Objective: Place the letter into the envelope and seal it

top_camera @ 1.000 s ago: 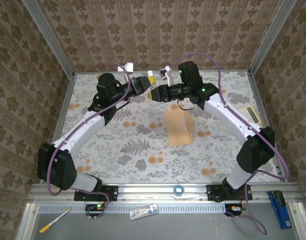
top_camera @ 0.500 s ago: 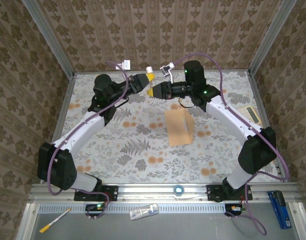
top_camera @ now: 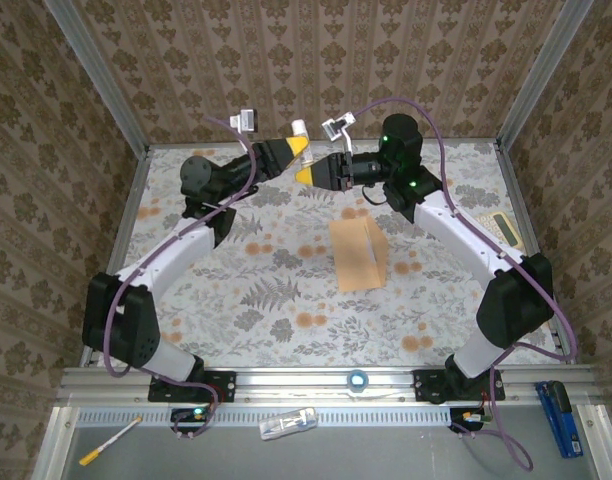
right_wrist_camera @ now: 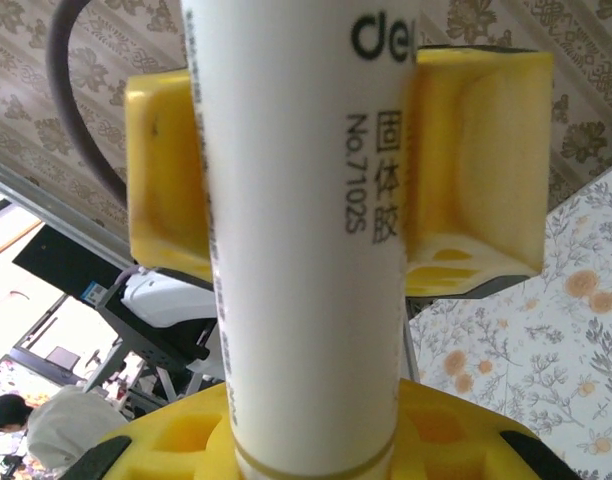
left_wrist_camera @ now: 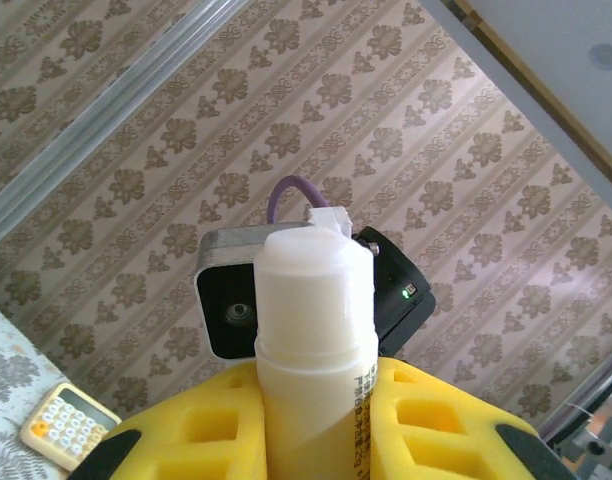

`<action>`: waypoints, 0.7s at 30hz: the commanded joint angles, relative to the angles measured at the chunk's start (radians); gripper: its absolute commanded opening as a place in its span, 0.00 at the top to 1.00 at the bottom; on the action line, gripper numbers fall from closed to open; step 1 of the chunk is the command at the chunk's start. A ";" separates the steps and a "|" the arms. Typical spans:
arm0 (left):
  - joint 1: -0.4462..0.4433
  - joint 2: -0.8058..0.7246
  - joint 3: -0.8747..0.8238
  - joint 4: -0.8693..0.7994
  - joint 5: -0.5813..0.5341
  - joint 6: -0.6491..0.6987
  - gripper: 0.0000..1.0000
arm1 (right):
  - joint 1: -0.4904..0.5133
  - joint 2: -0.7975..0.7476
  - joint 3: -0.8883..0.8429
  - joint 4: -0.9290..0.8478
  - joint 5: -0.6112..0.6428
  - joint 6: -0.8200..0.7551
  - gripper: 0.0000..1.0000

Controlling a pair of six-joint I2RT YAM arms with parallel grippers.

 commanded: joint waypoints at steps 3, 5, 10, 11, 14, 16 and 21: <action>-0.008 0.001 0.024 0.029 0.084 0.006 1.00 | -0.001 -0.031 0.057 -0.017 -0.010 -0.035 0.82; -0.007 -0.011 0.025 -0.021 0.078 0.039 1.00 | -0.001 -0.029 0.074 -0.137 0.011 -0.105 0.82; 0.034 -0.045 0.009 -0.147 0.035 0.105 1.00 | -0.003 -0.012 0.193 -0.645 0.176 -0.416 0.70; 0.041 -0.055 0.005 -0.183 0.020 0.124 1.00 | -0.002 -0.008 0.207 -0.719 0.224 -0.451 0.65; 0.062 -0.088 0.005 -0.330 -0.024 0.206 1.00 | -0.003 -0.007 0.219 -0.828 0.337 -0.511 0.54; 0.067 -0.113 0.022 -0.483 -0.072 0.292 1.00 | -0.001 -0.010 0.218 -0.893 0.416 -0.528 0.48; 0.053 -0.155 0.086 -0.845 -0.269 0.466 1.00 | 0.029 -0.005 0.242 -0.985 0.600 -0.566 0.43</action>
